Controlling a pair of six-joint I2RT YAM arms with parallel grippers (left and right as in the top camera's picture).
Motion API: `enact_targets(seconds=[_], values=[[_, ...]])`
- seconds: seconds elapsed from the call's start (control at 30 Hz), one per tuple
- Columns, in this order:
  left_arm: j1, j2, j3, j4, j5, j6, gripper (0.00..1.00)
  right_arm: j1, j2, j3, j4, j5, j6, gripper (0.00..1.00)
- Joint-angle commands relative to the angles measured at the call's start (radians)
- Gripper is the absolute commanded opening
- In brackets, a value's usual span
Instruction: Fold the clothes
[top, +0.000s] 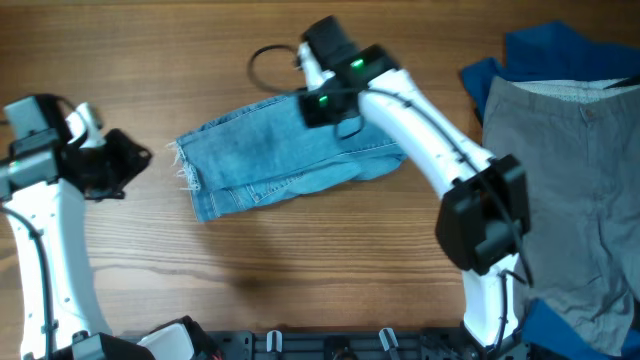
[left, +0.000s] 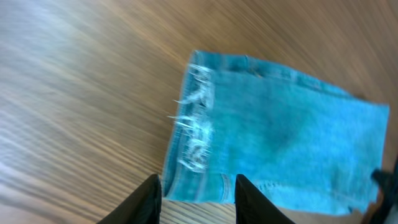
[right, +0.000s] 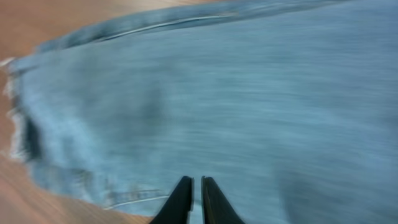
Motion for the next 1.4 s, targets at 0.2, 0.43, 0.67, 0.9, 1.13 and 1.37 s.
enact_targets(seconds=[0.2,0.43,0.67,0.9,1.13,1.37], values=[[-0.254,0.252,-0.097,0.201,0.02,0.078,0.41,-0.362,-0.037,-0.018,-0.164,-0.374,-0.298,0.04],[-0.12,0.231,-0.096,0.131,0.075,0.119,1.0,-0.076,-0.029,-0.415,0.296,-0.417,0.068,0.05],[-0.105,0.275,-0.198,0.192,0.077,0.182,1.0,-0.022,0.076,-0.525,0.524,-0.371,0.331,0.04],[-0.13,0.505,-0.233,0.355,0.241,0.18,0.96,-0.022,0.081,-0.525,0.507,-0.371,0.331,0.04],[-0.171,0.569,-0.203,0.282,0.203,0.179,0.04,-0.024,0.076,-0.523,0.509,-0.437,0.298,0.04],[-0.032,0.433,0.444,-0.381,0.007,0.18,0.04,-0.038,-0.144,-0.512,0.445,-0.504,0.17,0.06]])
